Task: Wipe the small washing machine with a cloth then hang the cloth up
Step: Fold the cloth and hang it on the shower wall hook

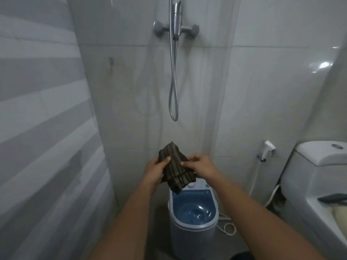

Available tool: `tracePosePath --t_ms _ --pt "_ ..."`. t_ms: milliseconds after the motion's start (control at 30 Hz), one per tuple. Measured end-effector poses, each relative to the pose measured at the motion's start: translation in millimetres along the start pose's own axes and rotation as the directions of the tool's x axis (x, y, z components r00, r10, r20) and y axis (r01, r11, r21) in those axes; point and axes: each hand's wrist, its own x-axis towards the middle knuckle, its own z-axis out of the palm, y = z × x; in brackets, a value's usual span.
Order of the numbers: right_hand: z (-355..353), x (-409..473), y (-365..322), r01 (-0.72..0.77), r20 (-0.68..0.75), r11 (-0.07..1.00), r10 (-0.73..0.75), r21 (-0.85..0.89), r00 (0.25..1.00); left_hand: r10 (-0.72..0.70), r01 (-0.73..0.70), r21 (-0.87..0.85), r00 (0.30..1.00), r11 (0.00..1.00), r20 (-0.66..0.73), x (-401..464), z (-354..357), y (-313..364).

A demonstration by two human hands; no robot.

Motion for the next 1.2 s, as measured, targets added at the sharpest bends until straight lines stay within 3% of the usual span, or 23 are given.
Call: tracePosePath --t_ms 167,300,467,533,633,700,767,867,967,1100,1200 --pt "-19 7 -63 0.247 0.082 0.93 -0.233 -0.272 0.969 0.079 -0.079 -0.002 0.997 0.997 0.014 -12 -7 33" --pt "-21 7 -102 0.411 0.051 0.853 -0.418 -0.321 0.907 0.225 -0.21 0.126 0.967 0.97 -0.119 -13 -9 63" --pt "-18 6 -122 0.494 0.001 0.809 -0.521 -0.318 0.854 0.39 -0.369 0.263 0.92 0.891 -0.029 -14 2 97" --pt "-19 6 -125 0.5 -0.03 0.785 -0.547 -0.366 0.837 0.435 -0.406 0.269 0.899 0.873 -0.055 -13 7 103" --pt "-19 0 -128 0.502 -0.101 0.741 -0.599 -0.445 0.794 0.392 -0.364 0.237 0.916 0.901 -0.082 -13 14 109" --pt "-19 -4 -130 0.496 -0.148 0.729 -0.621 -0.472 0.77 0.304 -0.292 0.212 0.953 0.932 -0.021 -16 20 111" --pt "-21 -6 -131 0.476 -0.174 0.732 -0.615 -0.487 0.769 0.257 -0.263 0.249 0.965 0.932 0.056 -18 24 112" --pt "-27 -6 -136 0.447 -0.162 0.756 -0.576 -0.478 0.801 0.309 -0.325 0.258 0.946 0.91 0.101 -18 27 113" --pt "-37 -8 -143 0.431 -0.066 0.805 -0.497 -0.407 0.865 0.35 -0.366 0.213 0.93 0.906 0.11 -17 25 120" --pt "-41 -17 -150 0.337 0.136 0.922 -0.315 -0.192 0.939 0.426 -0.454 0.234 0.89 0.859 0.163 -15 24 136" --pt "-33 -21 -150 0.247 0.213 0.968 -0.25 0.044 0.944 0.494 -0.522 0.275 0.853 0.807 0.168 -14 24 150"
